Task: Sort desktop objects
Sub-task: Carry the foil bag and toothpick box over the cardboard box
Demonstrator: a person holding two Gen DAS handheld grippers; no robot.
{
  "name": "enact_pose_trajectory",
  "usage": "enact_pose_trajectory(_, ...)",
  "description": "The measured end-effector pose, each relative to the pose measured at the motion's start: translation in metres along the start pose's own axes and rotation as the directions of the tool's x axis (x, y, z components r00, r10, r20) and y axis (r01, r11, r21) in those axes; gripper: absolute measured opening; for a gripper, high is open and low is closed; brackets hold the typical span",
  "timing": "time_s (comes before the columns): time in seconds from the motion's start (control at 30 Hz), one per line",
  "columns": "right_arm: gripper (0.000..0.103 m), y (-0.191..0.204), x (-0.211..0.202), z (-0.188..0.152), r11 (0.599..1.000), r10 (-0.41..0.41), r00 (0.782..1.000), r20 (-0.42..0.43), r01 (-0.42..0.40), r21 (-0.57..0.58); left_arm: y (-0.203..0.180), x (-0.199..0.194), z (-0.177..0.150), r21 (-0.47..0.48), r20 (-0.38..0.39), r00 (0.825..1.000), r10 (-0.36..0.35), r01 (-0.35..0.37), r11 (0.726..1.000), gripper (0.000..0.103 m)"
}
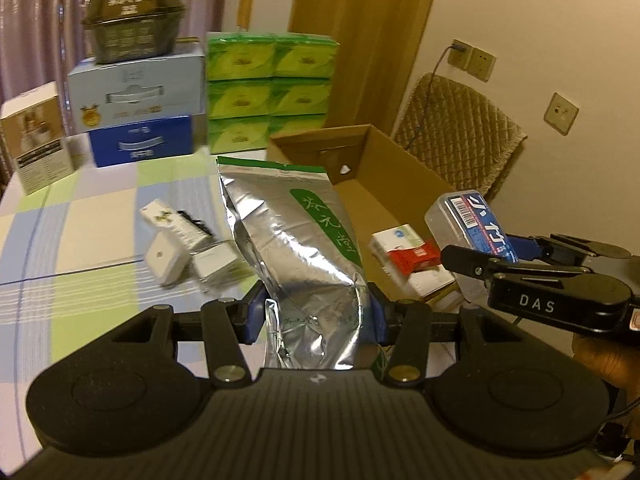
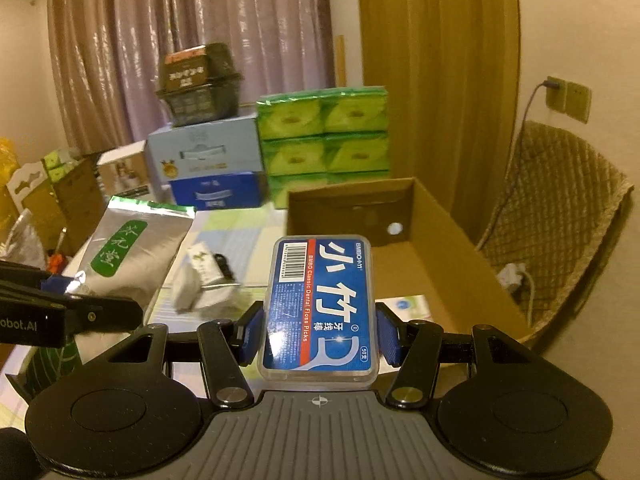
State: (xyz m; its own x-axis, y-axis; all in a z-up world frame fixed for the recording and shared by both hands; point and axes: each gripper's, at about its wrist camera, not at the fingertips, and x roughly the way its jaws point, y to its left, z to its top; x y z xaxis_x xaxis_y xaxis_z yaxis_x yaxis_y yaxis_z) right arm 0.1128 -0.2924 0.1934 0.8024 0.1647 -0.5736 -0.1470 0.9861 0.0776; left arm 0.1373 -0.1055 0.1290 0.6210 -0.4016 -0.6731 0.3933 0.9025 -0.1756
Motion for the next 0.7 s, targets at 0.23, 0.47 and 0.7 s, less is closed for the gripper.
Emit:
enact_pose_trajectory(0.23,0.054,-0.040,0.010,0.010,0.999,-0.036,0.999,-0.001,0.036,0.016,-0.021,0.028,0.013,-0.020,-0.019,0.999,-0.035,0.034,0.999,0.045)
enact_pose_trajectory(0.47,0.054,-0.072,0.031,0.026,0.999,-0.041,0.999,-0.013,0.041,0.023,-0.035,0.061,0.032,-0.045,-0.034,0.998,-0.054,0.052,0.998,0.045)
enact_pose_trajectory(0.7,0.054,-0.097,0.056,0.037,0.998,-0.044,0.998,-0.038,0.045,0.046,-0.051,0.100,0.054,-0.048,-0.053,0.995,-0.083,0.081,0.996,0.045)
